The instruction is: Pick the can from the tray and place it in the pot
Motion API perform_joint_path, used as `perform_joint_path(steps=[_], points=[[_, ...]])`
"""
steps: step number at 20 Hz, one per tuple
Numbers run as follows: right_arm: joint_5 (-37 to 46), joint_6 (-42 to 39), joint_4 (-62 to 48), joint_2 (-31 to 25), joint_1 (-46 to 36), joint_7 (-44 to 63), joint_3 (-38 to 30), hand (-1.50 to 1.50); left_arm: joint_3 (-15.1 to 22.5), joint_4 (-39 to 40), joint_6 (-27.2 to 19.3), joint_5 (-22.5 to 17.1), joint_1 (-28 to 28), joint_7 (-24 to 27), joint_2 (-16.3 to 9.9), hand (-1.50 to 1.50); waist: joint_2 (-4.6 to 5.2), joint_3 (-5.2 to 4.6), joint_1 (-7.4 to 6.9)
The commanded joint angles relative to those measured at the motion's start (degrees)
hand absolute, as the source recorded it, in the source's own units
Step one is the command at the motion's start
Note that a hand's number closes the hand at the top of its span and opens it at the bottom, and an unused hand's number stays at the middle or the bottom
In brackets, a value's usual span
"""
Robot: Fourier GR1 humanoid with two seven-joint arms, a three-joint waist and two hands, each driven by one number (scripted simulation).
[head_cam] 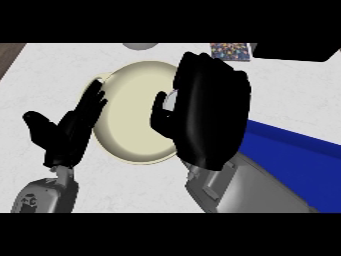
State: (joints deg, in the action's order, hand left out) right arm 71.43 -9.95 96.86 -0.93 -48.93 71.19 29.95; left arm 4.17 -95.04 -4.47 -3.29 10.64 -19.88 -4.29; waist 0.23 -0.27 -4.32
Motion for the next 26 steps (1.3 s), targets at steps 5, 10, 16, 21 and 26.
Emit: perform_joint_path(steps=[5, 10, 16, 21, 26], points=[[-12.51, 5.61, -17.28, 0.89, -7.88, 11.35, -3.38, 1.50, 0.41, 1.08, -0.26, 0.49, 1.73, -0.30, 0.58, 0.00, 0.54, 0.14, -0.60], [-16.39, 15.76, -18.64, 0.89, -6.01, 13.89, -7.51, -1.50, 0.13, -0.35, 0.14, 0.08, 1.63, -0.63, 0.10, 0.00, 0.46, 0.21, -1.74], [-19.76, 28.34, -20.50, 0.89, -6.71, 8.85, -10.76, -1.50, -0.31, 1.42, 0.62, -0.16, 1.77, 0.86, 0.14, 0.00, 0.65, 0.23, -1.35], [-11.13, 39.51, -19.88, 0.90, -8.93, 4.96, -12.25, -1.50, -0.13, 0.95, 0.04, -0.07, 1.10, -0.09, 0.57, 0.00, 0.09, 0.21, -0.25], [-3.59, 45.13, -19.50, 0.90, -8.38, 6.89, -14.57, -1.50, -0.29, 0.62, -0.10, 0.41, -1.66, 1.13, 0.27, 0.00, -0.34, 0.18, 1.37]])
